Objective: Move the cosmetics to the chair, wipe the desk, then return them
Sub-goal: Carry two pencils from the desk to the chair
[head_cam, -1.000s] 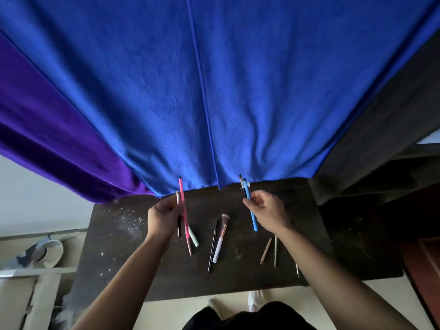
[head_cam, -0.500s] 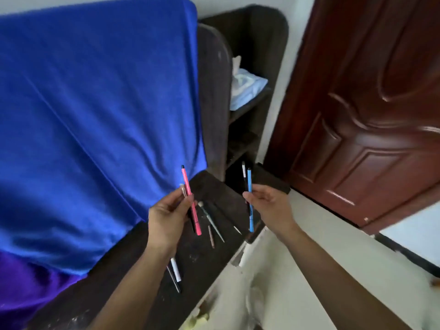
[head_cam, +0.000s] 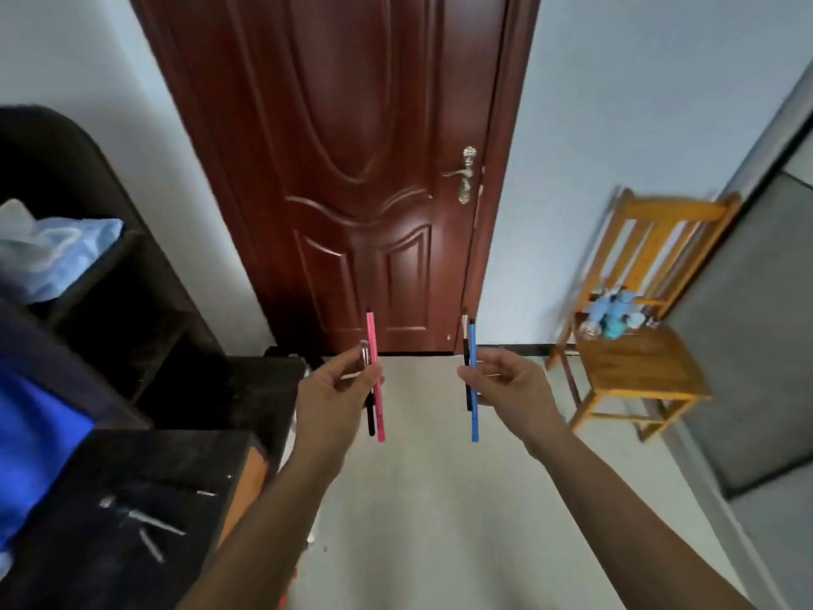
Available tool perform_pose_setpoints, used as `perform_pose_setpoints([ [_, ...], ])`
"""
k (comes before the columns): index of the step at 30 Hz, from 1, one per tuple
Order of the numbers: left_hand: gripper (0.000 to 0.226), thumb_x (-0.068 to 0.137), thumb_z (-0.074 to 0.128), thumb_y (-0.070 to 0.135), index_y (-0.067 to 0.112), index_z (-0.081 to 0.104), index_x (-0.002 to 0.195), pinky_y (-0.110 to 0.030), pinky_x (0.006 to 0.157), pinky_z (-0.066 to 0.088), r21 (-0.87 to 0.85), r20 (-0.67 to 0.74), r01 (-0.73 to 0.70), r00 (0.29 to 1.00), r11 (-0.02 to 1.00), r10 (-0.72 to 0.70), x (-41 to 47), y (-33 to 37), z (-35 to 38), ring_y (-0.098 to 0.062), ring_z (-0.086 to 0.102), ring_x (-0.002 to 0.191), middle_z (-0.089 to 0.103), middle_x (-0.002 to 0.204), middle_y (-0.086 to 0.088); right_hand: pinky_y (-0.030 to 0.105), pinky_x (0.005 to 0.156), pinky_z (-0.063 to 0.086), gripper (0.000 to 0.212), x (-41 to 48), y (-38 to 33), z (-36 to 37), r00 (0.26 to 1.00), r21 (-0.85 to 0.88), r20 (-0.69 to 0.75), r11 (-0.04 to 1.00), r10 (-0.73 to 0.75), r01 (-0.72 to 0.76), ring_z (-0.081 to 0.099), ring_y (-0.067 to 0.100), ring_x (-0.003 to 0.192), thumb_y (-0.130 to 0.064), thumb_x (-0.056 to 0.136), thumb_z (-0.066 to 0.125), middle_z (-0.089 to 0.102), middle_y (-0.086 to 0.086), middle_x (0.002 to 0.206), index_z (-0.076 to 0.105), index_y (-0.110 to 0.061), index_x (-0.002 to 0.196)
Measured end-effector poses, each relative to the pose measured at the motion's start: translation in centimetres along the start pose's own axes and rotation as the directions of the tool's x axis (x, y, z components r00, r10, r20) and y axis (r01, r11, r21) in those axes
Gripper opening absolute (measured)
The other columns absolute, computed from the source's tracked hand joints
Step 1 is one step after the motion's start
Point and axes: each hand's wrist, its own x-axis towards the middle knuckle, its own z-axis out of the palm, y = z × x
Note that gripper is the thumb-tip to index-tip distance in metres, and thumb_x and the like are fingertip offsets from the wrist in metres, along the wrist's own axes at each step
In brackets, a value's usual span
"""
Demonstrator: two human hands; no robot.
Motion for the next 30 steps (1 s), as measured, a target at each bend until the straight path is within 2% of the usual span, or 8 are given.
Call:
perform_pose_setpoints([
  [5,0.024,0.089,0.07,0.009,0.012,0.073,0.113,-0.03,0.074,0.059,0.042,0.162,0.013,0.987,0.999,-0.02,-1.3,-0.8,16.9,-0.019,0.072,0.08,0.075,0.088,-0.005,0.015,0.058,0.054,0.019,0.1,3.0,-16.1,0.989,0.007,-0.148,1.0,0.006,-0.005,0.071,0.005,0.071,-0.024,0.083,0.081,0.073,-0.01,0.076,0.07,-0.032,0.096],
  [9,0.021,0.09,0.069,0.008,0.011,0.073,0.11,-0.031,0.076,0.06,0.086,0.315,0.01,0.948,0.996,-0.037,-2.8,-0.5,30.0,-0.019,0.07,0.081,0.073,0.089,-0.005,0.019,0.061,0.056,0.021,0.8,4.7,-29.6,0.958,-0.011,-0.287,0.999,0.032,-0.036,0.072,0.009,0.074,-0.026,0.081,0.082,0.075,-0.006,0.081,0.074,-0.025,0.1],
  [13,0.023,0.09,0.069,0.009,0.013,0.073,0.113,-0.034,0.08,0.06,0.089,0.368,0.021,0.928,0.996,-0.053,-3.6,-0.2,39.7,-0.016,0.069,0.081,0.073,0.088,-0.002,0.018,0.061,0.056,0.015,2.6,5.3,-39.5,0.929,0.01,-0.368,0.999,0.043,-0.042,0.072,0.011,0.07,-0.023,0.082,0.081,0.075,-0.006,0.076,0.075,-0.029,0.095],
  [15,0.024,0.09,0.069,0.009,0.015,0.073,0.114,-0.034,0.08,0.06,0.078,0.381,0.031,0.923,0.997,-0.058,-3.1,-0.3,43.1,-0.016,0.069,0.081,0.074,0.088,-0.001,0.025,0.067,0.059,0.016,4.2,5.5,-42.6,0.927,0.025,-0.37,0.998,0.059,-0.054,0.074,0.016,0.076,-0.023,0.084,0.08,0.076,-0.001,0.083,0.074,-0.028,0.097],
  [19,0.026,0.089,0.07,0.01,0.02,0.074,0.113,-0.035,0.081,0.06,0.089,0.424,0.035,0.903,0.995,-0.069,-0.1,-1.0,48.8,-0.017,0.07,0.084,0.075,0.092,-0.001,0.019,0.061,0.058,0.015,9.1,6.3,-46.9,0.918,0.032,-0.387,0.997,0.083,-0.077,0.074,0.018,0.079,-0.02,0.084,0.077,0.076,-0.001,0.085,0.072,-0.027,0.096],
  [23,0.025,0.089,0.071,0.011,0.029,0.074,0.106,-0.033,0.08,0.06,0.096,0.437,0.04,0.896,0.995,-0.078,5.4,-1.8,53.8,-0.02,0.072,0.088,0.076,0.091,0.0,0.036,0.073,0.063,0.017,15.5,7.4,-49.5,0.912,0.046,-0.397,0.994,0.106,-0.095,0.075,0.02,0.084,-0.024,0.082,0.078,0.077,-0.001,0.089,0.073,-0.026,0.098],
  [28,0.023,0.09,0.07,0.012,0.029,0.073,0.105,-0.033,0.076,0.062,0.104,0.437,0.05,0.895,0.993,-0.091,14.3,-2.0,61.0,-0.017,0.073,0.084,0.075,0.088,0.006,0.036,0.076,0.063,0.021,26.2,7.6,-53.0,0.902,-0.001,-0.415,0.991,0.121,-0.133,0.074,0.021,0.086,-0.027,0.081,0.079,0.076,0.002,0.09,0.071,-0.024,0.099],
  [30,0.022,0.089,0.071,0.014,0.03,0.073,0.104,-0.035,0.075,0.062,0.121,0.423,0.07,0.899,0.99,-0.115,17.7,-2.1,63.9,-0.02,0.072,0.085,0.075,0.089,0.004,0.041,0.08,0.063,0.025,30.5,7.4,-54.2,0.906,-0.018,-0.396,0.986,0.147,-0.168,0.074,0.024,0.089,-0.027,0.082,0.078,0.075,0.004,0.093,0.07,-0.021,0.105],
])
